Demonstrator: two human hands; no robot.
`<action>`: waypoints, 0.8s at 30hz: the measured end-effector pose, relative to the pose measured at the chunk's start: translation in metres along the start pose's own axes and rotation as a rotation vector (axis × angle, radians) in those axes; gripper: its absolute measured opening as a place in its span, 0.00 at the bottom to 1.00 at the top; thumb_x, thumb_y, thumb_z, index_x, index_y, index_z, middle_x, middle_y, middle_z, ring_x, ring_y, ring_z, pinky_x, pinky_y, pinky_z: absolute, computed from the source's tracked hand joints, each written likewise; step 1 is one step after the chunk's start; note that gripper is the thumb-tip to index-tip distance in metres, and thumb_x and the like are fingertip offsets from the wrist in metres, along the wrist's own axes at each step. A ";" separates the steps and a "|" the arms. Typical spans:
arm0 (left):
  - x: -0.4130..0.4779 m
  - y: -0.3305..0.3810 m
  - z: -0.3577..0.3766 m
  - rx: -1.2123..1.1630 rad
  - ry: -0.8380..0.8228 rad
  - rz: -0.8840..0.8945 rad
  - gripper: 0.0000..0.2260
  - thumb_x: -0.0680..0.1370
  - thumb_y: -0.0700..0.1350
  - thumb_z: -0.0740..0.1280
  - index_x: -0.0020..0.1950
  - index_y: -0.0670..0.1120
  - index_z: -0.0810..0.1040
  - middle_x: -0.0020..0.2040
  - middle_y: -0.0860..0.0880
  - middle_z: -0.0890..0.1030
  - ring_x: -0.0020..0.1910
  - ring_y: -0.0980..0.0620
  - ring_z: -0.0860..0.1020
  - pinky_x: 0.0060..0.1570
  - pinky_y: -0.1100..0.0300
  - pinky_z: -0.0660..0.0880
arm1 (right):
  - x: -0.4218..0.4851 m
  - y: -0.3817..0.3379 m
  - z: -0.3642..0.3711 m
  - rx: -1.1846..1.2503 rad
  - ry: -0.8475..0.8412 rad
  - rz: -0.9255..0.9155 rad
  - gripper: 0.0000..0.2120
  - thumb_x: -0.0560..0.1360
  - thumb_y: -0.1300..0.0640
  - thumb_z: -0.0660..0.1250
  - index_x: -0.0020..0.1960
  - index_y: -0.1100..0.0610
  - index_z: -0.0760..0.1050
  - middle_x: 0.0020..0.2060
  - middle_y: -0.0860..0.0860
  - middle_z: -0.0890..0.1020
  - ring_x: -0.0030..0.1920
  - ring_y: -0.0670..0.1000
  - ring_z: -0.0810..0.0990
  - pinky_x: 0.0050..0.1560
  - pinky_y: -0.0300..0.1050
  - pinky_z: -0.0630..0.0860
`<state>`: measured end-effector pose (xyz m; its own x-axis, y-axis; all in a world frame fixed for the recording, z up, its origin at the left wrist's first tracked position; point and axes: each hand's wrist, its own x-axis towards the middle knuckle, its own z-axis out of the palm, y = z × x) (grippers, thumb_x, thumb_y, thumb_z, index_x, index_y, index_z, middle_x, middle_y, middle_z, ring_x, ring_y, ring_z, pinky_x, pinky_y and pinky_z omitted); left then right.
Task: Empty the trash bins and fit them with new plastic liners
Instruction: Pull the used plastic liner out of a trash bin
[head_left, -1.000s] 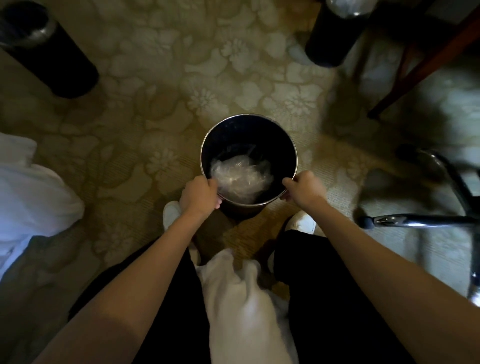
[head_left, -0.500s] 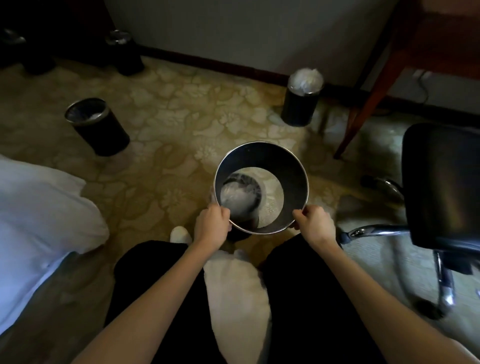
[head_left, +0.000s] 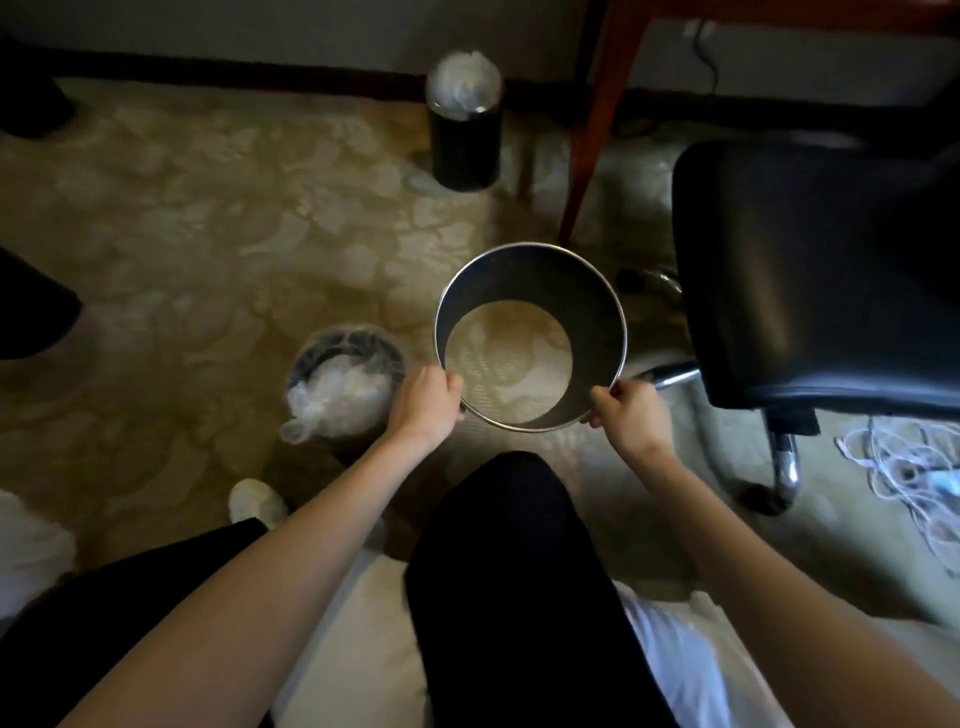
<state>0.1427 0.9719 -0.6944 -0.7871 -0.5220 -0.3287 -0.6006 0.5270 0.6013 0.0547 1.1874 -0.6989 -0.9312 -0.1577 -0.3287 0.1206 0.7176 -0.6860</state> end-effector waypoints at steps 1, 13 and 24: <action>0.013 0.002 0.011 0.007 -0.025 -0.015 0.15 0.82 0.43 0.56 0.35 0.46 0.69 0.35 0.42 0.85 0.43 0.45 0.84 0.54 0.50 0.78 | 0.012 0.008 0.002 0.001 -0.005 0.019 0.11 0.79 0.55 0.63 0.39 0.55 0.78 0.32 0.47 0.82 0.36 0.46 0.82 0.35 0.41 0.76; 0.161 -0.055 0.144 -0.004 -0.291 -0.212 0.15 0.83 0.46 0.57 0.41 0.40 0.75 0.43 0.39 0.83 0.45 0.40 0.82 0.55 0.45 0.77 | 0.146 0.091 0.074 -0.089 -0.183 0.311 0.12 0.79 0.54 0.63 0.42 0.58 0.79 0.38 0.52 0.84 0.42 0.53 0.83 0.49 0.52 0.80; 0.186 -0.094 0.167 -0.207 -0.397 -0.303 0.13 0.84 0.47 0.55 0.56 0.39 0.73 0.39 0.44 0.83 0.40 0.43 0.83 0.53 0.44 0.79 | 0.161 0.104 0.106 -0.211 -0.215 0.439 0.15 0.79 0.48 0.62 0.50 0.59 0.80 0.47 0.57 0.83 0.50 0.60 0.81 0.53 0.52 0.77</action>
<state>0.0295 0.9373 -0.9334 -0.5996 -0.3150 -0.7357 -0.8003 0.2277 0.5547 -0.0456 1.1647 -0.8921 -0.7146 0.0688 -0.6961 0.3910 0.8645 -0.3159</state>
